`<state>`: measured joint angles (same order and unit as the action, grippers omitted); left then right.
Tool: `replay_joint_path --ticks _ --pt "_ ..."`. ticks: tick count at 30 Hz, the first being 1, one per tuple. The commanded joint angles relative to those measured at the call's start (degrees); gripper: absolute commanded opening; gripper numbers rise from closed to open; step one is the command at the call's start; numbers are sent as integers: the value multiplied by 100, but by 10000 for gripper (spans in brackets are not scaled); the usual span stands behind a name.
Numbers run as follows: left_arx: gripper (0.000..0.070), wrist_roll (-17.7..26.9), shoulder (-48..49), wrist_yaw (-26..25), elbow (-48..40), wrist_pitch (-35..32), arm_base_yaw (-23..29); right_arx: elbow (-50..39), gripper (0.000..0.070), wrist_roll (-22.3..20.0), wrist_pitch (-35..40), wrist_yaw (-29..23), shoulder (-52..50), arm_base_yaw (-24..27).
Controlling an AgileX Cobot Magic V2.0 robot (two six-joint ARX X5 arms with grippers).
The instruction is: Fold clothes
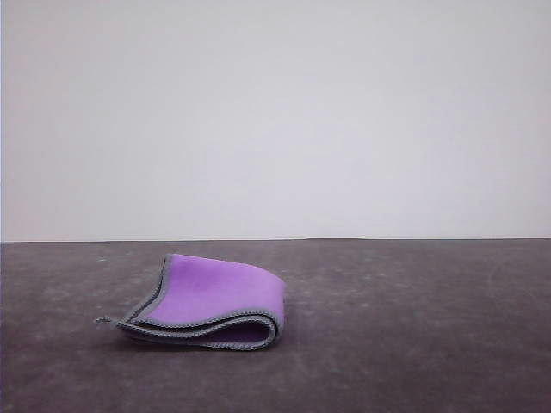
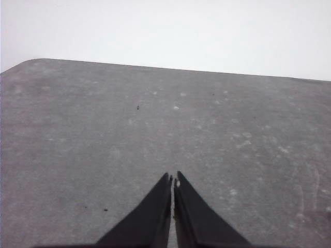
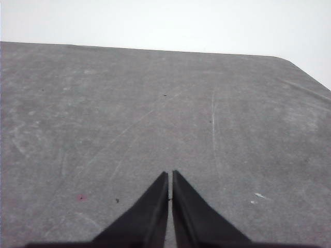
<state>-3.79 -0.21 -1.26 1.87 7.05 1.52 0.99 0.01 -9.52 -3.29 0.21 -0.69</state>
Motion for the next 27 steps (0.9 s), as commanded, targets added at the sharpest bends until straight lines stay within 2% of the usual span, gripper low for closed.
replay_joint_path --ticks 1,27 --pt "0 74 2 22 -114 -68 -4 -28 12 -4 50 -13 0 7" --pt "0 74 2 22 -114 -68 -4 -28 12 -4 50 -13 0 7"
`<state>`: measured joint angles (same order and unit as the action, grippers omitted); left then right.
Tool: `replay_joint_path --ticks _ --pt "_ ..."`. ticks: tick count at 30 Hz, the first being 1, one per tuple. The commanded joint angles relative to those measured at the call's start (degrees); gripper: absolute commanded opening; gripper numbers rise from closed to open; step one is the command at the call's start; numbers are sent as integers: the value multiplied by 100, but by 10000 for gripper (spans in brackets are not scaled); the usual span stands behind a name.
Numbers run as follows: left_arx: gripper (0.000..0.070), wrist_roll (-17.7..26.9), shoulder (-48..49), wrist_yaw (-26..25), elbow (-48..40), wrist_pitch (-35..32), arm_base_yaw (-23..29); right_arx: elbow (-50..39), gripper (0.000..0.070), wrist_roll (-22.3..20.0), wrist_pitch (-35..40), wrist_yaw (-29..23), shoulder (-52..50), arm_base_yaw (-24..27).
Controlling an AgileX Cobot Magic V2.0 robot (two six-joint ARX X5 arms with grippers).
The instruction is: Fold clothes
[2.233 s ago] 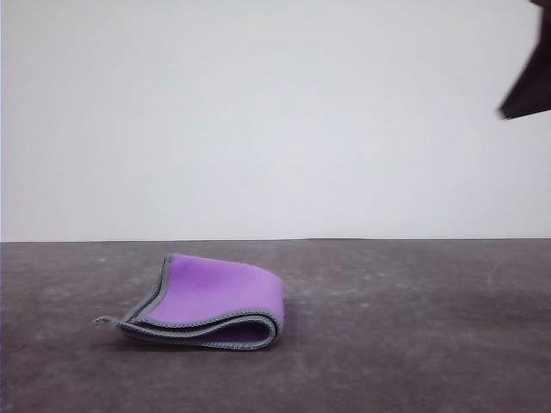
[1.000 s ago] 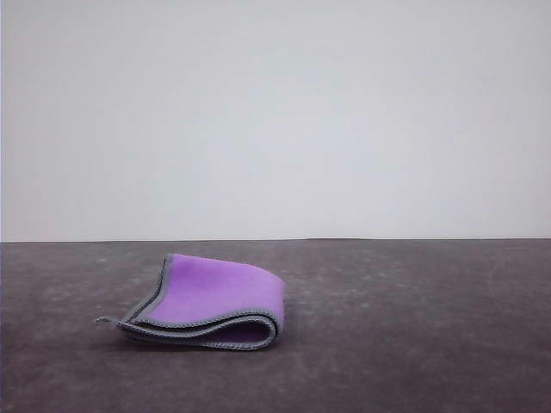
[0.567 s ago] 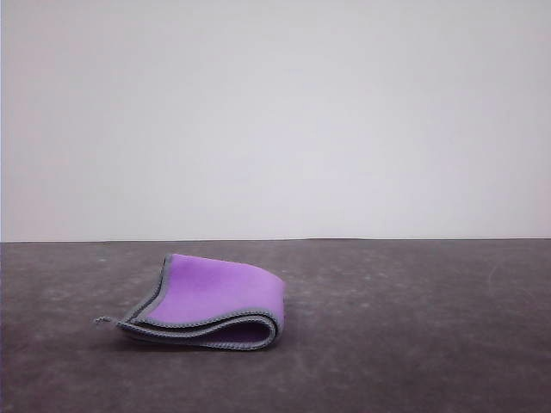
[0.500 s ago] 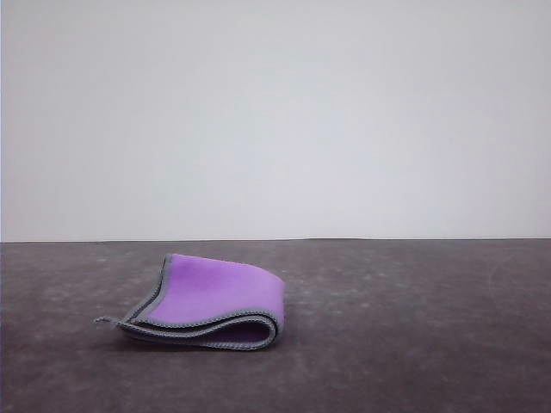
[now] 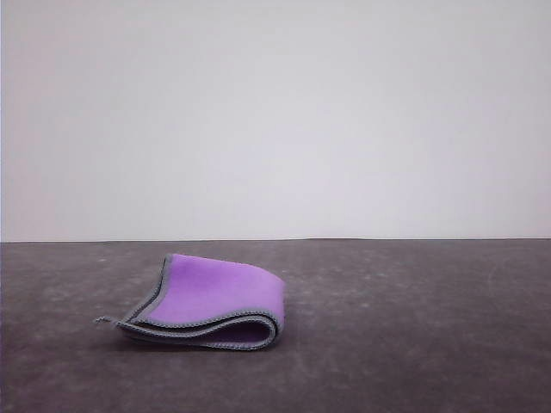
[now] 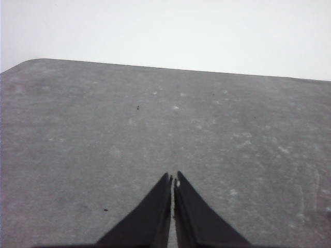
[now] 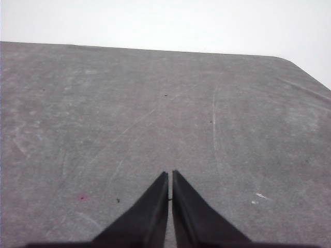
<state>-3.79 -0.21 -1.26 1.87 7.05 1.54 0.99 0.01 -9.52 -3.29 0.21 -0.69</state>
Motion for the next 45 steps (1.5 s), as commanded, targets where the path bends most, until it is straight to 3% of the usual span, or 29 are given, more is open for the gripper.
replay_joint_path --ticks 1,45 --pt "0 74 2 22 -114 -68 -7 -28 12 -4 50 -14 0 7" --pt "0 74 2 22 -114 -68 -7 -28 12 -4 50 -14 0 7"
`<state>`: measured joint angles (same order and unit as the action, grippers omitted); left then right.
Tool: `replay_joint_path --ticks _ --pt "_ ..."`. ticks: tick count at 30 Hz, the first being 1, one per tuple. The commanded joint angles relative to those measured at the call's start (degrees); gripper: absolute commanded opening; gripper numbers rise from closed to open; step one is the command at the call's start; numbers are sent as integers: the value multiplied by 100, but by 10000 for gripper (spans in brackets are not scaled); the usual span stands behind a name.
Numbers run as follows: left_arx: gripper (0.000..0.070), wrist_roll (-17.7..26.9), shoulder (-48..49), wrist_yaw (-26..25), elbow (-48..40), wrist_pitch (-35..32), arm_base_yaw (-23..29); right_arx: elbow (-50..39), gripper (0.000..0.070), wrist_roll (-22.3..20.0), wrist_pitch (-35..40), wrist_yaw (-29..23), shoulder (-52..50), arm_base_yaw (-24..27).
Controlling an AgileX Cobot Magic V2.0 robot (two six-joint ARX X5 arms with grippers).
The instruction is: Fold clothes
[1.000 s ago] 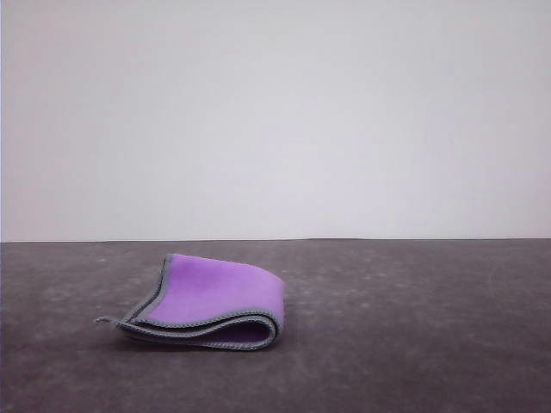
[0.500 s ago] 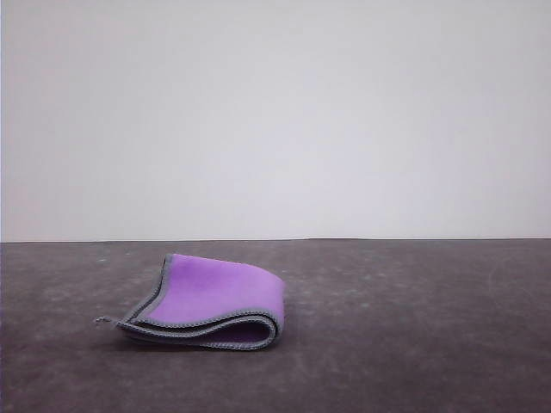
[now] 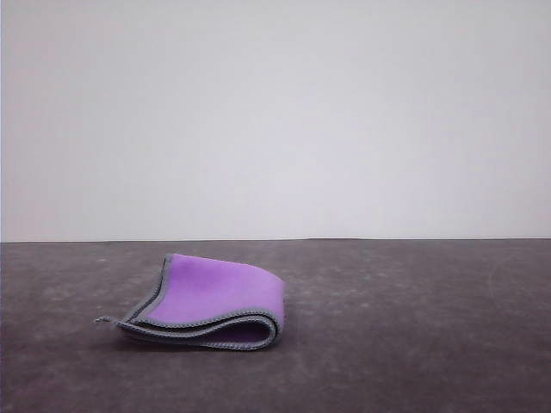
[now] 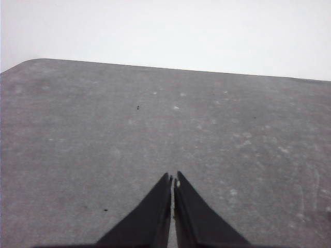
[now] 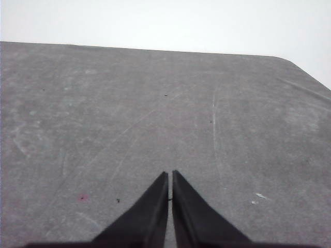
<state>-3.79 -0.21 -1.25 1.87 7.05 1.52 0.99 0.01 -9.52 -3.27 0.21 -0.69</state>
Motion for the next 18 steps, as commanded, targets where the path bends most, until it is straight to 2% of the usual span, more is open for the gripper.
replay_joint_path --ticks 1,18 --pt "0 74 2 21 -114 -68 -4 -28 12 -4 50 -15 0 7" --pt "0 74 2 21 -114 -68 -4 -28 12 -4 50 -15 0 7"
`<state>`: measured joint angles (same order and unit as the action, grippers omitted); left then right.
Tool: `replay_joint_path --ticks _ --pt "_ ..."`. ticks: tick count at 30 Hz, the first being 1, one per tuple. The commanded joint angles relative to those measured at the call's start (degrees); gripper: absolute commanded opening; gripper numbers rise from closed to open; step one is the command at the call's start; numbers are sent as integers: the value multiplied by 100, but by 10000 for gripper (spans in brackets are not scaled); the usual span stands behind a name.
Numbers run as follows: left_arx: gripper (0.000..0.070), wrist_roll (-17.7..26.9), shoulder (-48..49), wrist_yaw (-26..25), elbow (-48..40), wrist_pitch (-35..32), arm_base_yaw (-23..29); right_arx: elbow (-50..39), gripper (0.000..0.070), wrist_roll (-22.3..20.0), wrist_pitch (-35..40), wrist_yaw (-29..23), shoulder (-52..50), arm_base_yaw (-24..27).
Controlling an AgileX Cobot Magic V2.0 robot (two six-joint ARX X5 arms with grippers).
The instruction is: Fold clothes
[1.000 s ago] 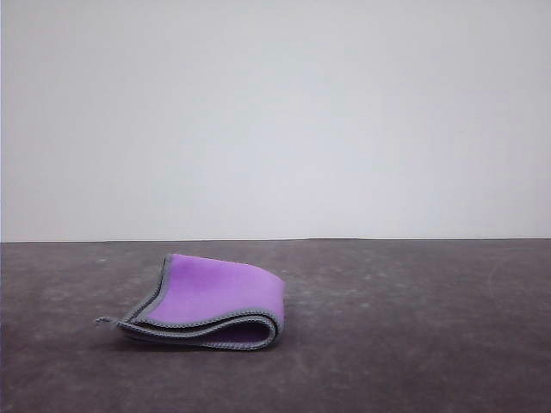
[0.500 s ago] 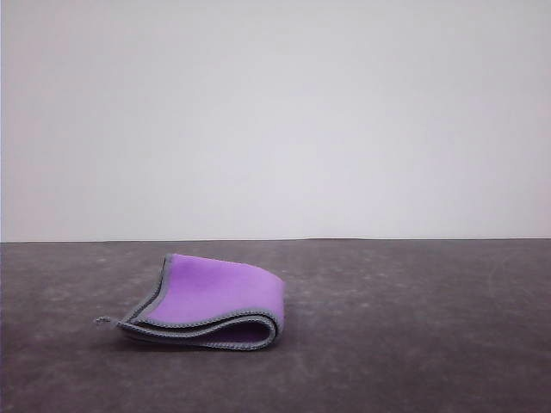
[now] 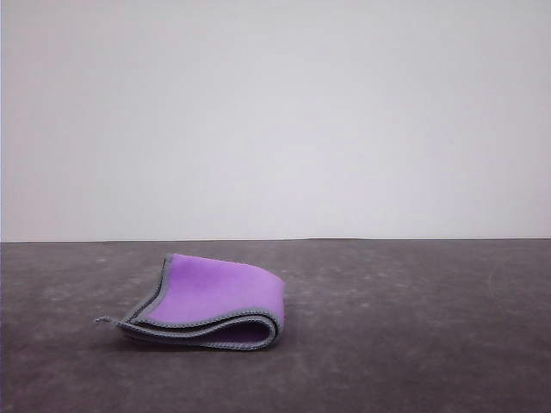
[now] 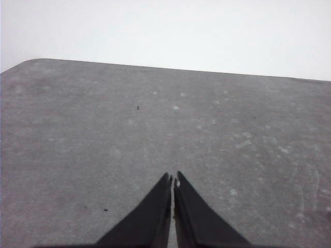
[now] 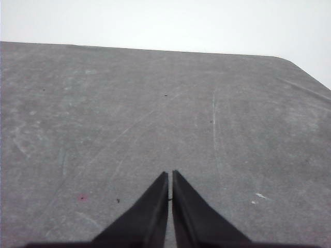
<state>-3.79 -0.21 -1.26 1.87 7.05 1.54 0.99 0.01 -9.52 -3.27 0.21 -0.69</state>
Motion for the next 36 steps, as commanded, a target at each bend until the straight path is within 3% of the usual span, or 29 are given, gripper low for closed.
replay_joint_path --ticks 1,36 --pt "0 74 2 22 -114 -68 -7 -28 12 -4 50 -15 0 7" --pt "0 74 2 22 -114 -68 -7 -28 12 -4 50 -15 0 7"
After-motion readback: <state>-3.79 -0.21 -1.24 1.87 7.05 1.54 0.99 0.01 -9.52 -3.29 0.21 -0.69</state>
